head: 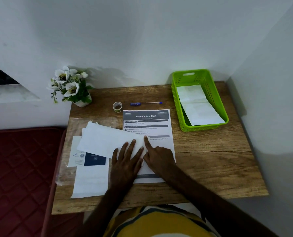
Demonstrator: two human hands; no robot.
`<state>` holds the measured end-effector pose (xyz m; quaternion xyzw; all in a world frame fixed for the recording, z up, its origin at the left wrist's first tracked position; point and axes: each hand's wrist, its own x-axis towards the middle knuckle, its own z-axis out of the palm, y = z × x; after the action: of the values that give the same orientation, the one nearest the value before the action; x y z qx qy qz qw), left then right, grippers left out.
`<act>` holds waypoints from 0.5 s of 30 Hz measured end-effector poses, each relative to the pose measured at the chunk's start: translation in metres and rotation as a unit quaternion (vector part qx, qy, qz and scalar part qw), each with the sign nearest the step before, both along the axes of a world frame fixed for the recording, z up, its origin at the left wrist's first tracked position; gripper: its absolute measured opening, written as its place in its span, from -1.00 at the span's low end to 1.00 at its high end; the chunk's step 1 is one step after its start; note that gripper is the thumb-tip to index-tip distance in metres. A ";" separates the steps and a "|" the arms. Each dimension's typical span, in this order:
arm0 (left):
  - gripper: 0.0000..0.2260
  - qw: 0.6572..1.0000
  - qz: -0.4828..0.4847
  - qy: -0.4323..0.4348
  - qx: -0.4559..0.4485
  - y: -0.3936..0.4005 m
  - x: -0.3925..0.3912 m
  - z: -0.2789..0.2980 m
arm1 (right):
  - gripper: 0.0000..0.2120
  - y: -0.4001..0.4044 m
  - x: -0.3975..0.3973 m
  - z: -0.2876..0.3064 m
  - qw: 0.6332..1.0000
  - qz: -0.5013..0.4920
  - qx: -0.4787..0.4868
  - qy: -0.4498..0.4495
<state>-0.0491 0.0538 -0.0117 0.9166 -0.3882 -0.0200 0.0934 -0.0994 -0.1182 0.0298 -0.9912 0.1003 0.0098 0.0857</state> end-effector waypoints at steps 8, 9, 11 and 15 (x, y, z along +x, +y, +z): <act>-0.49 1.000 0.000 0.014 0.025 0.002 0.001 0.000 | -0.37 0.005 -0.021 -0.006 0.998 0.007 -0.054 -0.022; -0.48 1.000 -0.001 0.015 0.027 0.002 0.001 0.001 | -0.39 0.003 -0.019 -0.004 0.998 0.004 -0.060 -0.026; -0.48 0.999 -0.002 0.017 0.031 0.001 0.001 0.002 | -0.41 -0.001 -0.016 -0.003 0.998 0.001 -0.064 -0.030; -0.48 0.999 -0.006 0.022 0.036 0.001 0.002 0.002 | -0.41 -0.006 -0.010 -0.004 0.998 -0.002 -0.048 -0.045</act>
<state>-0.0475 0.0553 -0.0095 0.9163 -0.3907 -0.0546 0.0689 -0.1091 -0.1242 0.0260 -0.9934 0.0990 -0.0397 0.0422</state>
